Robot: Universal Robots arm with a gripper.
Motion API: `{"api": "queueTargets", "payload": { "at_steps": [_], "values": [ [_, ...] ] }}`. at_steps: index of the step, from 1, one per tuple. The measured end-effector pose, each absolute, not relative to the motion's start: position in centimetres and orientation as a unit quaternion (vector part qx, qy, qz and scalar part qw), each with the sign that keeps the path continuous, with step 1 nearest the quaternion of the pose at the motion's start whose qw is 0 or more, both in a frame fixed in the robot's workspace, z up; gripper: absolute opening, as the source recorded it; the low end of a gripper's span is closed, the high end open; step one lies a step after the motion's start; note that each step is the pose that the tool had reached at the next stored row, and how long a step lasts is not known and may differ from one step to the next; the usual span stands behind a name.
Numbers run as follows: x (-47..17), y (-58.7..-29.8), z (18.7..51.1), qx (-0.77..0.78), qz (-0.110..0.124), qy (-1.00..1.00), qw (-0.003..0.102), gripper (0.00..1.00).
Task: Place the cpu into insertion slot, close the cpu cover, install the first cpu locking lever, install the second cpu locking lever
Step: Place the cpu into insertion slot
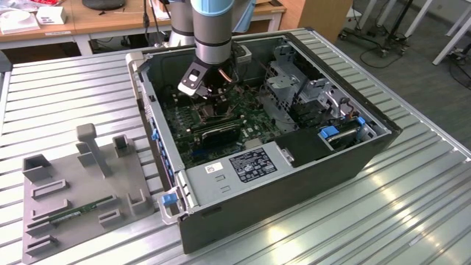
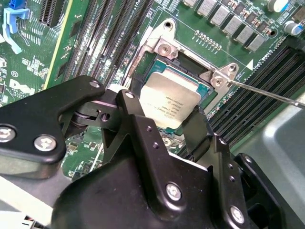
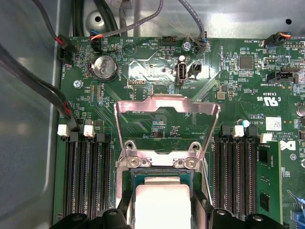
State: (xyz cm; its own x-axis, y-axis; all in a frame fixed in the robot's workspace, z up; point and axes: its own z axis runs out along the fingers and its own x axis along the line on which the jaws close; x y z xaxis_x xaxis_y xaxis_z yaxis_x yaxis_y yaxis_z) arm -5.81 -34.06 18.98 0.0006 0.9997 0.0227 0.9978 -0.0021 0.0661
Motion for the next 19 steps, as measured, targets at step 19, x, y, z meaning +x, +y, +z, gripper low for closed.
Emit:
{"api": "queueTargets", "payload": {
  "at_steps": [19],
  "values": [
    [-5.82,-34.07,19.09,0.707,0.031,0.706,0.015,0.59]
  ]
}}
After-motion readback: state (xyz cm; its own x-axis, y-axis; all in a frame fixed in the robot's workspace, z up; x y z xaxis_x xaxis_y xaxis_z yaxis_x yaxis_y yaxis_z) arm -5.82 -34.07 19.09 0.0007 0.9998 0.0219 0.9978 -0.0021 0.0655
